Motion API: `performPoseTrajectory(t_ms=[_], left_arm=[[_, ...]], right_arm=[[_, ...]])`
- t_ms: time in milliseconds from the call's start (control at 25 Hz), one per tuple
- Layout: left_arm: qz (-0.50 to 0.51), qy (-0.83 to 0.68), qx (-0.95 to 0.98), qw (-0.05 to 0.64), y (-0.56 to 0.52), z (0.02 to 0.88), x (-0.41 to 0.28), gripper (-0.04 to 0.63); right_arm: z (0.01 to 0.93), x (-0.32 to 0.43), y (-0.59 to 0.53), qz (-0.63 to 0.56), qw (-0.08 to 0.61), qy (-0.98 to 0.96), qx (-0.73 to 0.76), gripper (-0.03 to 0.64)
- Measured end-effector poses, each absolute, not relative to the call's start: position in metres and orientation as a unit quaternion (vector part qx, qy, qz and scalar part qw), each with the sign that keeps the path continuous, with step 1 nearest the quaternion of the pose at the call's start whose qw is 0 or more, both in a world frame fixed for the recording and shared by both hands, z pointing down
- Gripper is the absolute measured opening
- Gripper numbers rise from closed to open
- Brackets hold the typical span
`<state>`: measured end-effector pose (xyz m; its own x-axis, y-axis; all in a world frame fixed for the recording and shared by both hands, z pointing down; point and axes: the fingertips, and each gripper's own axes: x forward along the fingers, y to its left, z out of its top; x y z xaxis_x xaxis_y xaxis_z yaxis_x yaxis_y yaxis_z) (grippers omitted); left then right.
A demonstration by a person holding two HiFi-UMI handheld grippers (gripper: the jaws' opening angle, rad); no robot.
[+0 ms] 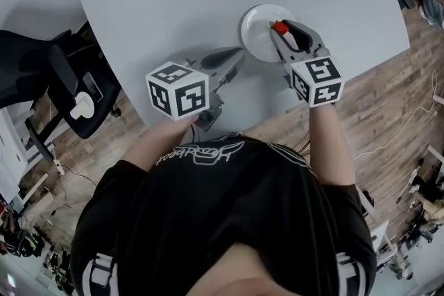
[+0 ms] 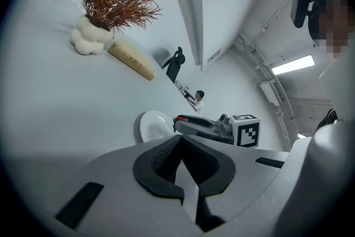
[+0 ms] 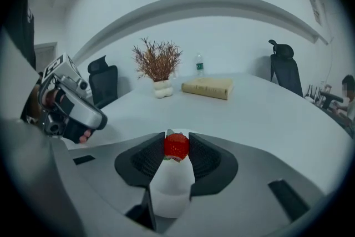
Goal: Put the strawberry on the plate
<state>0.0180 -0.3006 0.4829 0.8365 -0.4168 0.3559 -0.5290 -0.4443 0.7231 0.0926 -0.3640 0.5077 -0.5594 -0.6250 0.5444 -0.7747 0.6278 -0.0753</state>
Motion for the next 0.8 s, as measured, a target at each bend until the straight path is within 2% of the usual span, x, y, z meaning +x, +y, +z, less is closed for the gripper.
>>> performPoseTrajectory(t_ms=[400,800], left_arm=[[0.063,-0.288,0.842,0.452,-0.296,0.491,0.011,0.006],[0.069,-0.297,0.844,0.442,-0.294,0.494,0.006,0.006]], right_arm=[[0.540,0.086,-0.368,0.100,0.338,-0.850,0.391,0.126],[0.547,0.083,-0.372,0.094,0.356,-0.846,0.385,0.126]])
